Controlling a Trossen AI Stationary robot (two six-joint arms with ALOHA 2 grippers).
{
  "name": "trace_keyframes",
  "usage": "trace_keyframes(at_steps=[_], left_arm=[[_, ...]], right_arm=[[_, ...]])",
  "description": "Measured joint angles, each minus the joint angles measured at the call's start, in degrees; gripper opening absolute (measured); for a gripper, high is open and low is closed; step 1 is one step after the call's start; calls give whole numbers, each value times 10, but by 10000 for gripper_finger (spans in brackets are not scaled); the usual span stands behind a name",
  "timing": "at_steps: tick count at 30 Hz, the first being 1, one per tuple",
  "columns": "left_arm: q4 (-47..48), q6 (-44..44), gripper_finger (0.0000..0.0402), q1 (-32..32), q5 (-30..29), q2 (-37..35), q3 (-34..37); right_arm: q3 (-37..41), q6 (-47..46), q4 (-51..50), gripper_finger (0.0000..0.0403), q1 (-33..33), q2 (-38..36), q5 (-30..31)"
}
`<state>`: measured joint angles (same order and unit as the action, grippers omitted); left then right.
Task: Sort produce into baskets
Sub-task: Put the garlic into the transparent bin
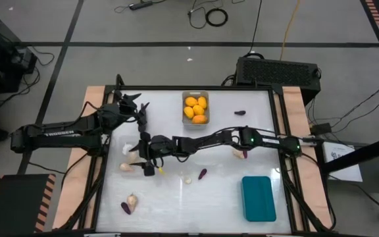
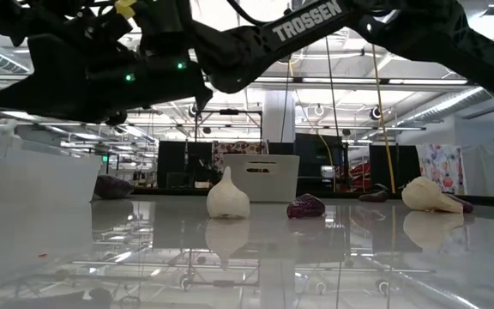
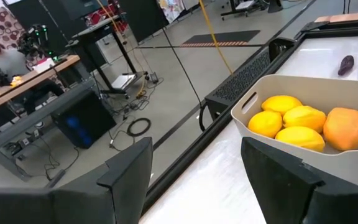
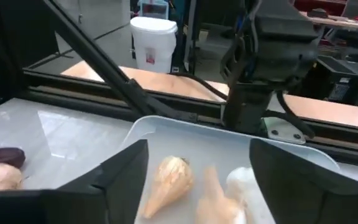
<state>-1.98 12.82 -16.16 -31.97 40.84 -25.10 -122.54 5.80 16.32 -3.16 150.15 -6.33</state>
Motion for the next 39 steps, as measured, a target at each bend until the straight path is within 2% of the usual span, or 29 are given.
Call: trace_keyframes(at_steps=[3, 8, 17, 23, 25, 27, 29, 33, 35, 39], left_arm=[[2, 0, 253, 0, 0, 0, 0], [14, 0, 253, 0, 0, 0, 0], [14, 0, 253, 1, 0, 0, 0], [20, -4, 253, 1, 6, 0, 0], [29, -5, 253, 4, 28, 0, 0], [38, -15, 253, 14, 65, 0, -1], [52, -46, 253, 30, 108, 0, -8], [96, -123, 253, 75, 202, -2, -37], [136, -154, 253, 105, 235, -6, -49], [181, -215, 253, 174, 256, -16, -52]], right_arm=[[0, 1, -43, 292, 1, -14, 3], [0, 4, -192, 298, 11, -77, 6], [0, -105, -637, 293, 10, -192, -1], [0, -204, -882, 293, -26, -204, 6], [0, -243, -968, 293, -41, -206, 19], [0, -275, -1052, 293, -56, -206, 62], [14, -290, -1067, 293, -68, -210, 112], [91, -302, -1059, 293, -74, -270, 114], [164, -326, -1061, 293, -65, -315, 146], [327, -350, -955, 293, -36, -422, 124]])
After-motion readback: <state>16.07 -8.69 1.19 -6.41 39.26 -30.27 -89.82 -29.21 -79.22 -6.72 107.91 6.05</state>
